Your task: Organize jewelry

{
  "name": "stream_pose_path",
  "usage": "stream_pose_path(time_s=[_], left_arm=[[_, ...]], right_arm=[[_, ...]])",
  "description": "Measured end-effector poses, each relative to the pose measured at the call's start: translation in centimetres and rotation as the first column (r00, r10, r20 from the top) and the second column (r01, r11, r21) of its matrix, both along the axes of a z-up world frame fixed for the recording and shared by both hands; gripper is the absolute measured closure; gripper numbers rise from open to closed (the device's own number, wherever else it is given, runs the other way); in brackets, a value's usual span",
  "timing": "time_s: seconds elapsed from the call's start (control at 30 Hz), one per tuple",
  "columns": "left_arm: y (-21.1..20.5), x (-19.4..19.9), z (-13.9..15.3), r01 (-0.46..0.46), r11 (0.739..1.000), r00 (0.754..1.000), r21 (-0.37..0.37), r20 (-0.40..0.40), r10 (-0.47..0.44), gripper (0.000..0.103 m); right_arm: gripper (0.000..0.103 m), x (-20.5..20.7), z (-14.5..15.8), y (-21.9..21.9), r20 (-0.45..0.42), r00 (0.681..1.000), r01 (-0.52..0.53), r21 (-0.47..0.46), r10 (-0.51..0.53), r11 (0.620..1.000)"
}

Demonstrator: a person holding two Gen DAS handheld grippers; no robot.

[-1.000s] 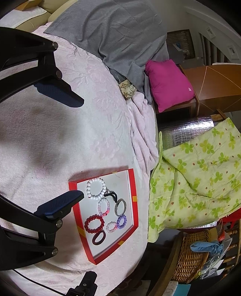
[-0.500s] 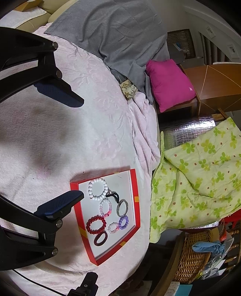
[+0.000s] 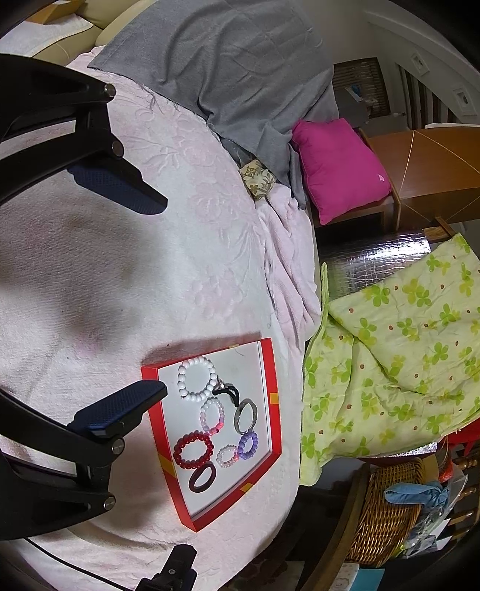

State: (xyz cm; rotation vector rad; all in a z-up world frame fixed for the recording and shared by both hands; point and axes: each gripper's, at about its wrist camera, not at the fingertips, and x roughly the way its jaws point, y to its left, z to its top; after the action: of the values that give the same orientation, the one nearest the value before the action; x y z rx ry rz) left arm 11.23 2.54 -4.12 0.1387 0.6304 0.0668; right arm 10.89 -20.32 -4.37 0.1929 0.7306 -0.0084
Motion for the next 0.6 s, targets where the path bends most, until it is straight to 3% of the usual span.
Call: stream_pose_path(time_s=[0.6], left_arm=[[0.08,0.01,-0.25,-0.002,1.0,1.0,0.004,-0.005,0.002,0.012]], right_arm=[[0.037,0.16,-0.28,0.04,-0.006,1.0,-0.002,-0.002,0.002,1.0]])
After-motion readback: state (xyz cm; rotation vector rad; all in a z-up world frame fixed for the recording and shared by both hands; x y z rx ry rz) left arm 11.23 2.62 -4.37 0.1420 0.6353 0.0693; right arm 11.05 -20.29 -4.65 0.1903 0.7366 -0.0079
